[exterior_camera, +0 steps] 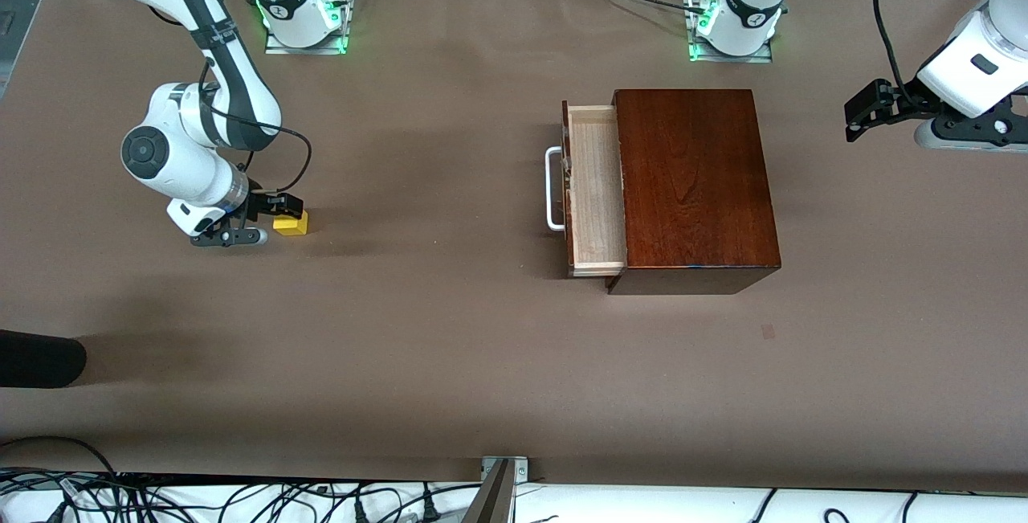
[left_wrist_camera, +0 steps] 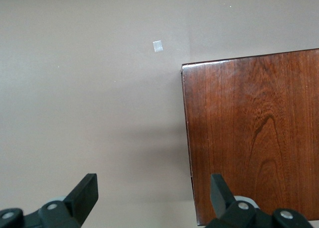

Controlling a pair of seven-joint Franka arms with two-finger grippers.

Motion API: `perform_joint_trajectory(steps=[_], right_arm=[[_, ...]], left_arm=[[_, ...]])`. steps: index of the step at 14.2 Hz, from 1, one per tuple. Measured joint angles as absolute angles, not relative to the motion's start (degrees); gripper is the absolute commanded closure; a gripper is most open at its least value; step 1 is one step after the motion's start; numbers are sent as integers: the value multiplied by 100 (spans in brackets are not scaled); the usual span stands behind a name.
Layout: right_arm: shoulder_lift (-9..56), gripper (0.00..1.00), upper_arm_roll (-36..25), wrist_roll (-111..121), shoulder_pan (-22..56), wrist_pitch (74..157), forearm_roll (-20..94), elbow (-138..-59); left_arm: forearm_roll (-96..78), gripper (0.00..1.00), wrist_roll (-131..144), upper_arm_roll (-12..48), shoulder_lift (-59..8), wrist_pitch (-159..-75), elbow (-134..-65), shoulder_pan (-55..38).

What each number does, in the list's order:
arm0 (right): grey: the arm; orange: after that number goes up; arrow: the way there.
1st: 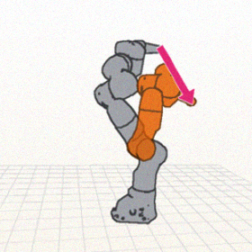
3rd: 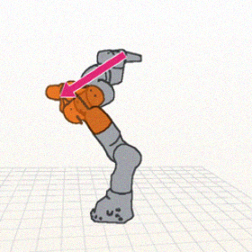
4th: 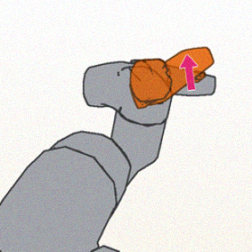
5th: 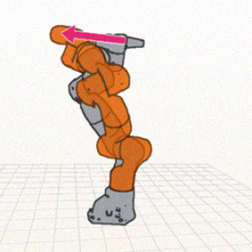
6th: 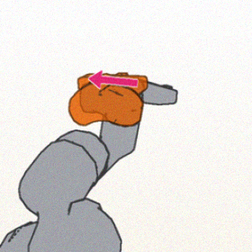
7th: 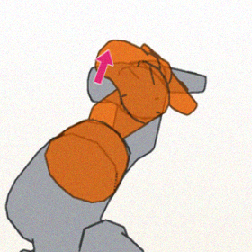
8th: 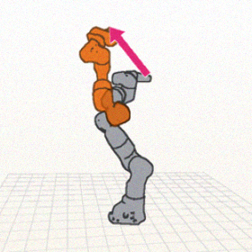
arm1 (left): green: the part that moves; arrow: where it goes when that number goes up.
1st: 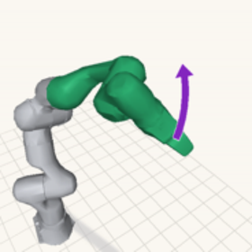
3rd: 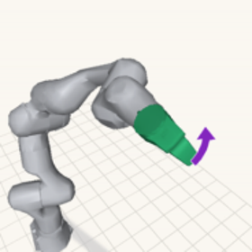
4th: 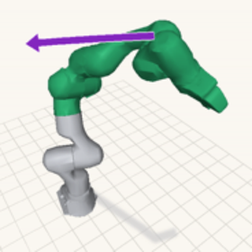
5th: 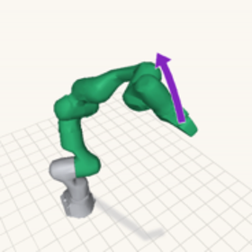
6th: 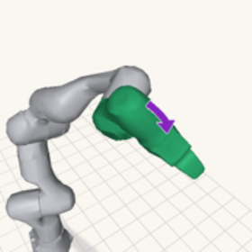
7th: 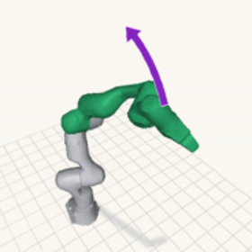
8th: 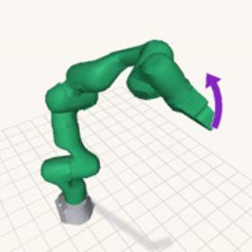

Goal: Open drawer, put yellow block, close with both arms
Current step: 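Lower the right gripper onto the yellow cube and grasp it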

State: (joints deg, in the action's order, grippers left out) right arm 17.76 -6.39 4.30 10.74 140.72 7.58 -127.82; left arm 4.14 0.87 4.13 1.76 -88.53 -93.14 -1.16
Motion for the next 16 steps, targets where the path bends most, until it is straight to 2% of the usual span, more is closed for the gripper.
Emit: perform_joint_trajectory(steps=[5,7,9,10,13,14,16], right_arm=[[1973,0,-620,426,1074,14296,877,-12788],[2022,4,-608,425,1074,14433,885,-12825],[2075,19,-601,423,1075,14610,886,-12906],[2106,32,-600,423,1075,14656,886,-12936],[2205,86,-580,421,1075,14700,888,-12971],[2220,97,-555,407,1075,14699,888,-12971],[2219,100,-524,355,1077,14699,889,-12967]], left_arm=[[414,0,87,413,176,-8848,-9315,-116],[414,0,87,413,176,-8846,-9316,-116],[414,0,87,413,176,-8845,-9316,-116],[414,0,87,413,176,-8845,-9316,-116],[414,0,87,413,176,-8845,-9316,-116],[414,0,87,413,176,-8845,-9316,-116],[414,0,87,413,176,-8842,-9317,-116]])
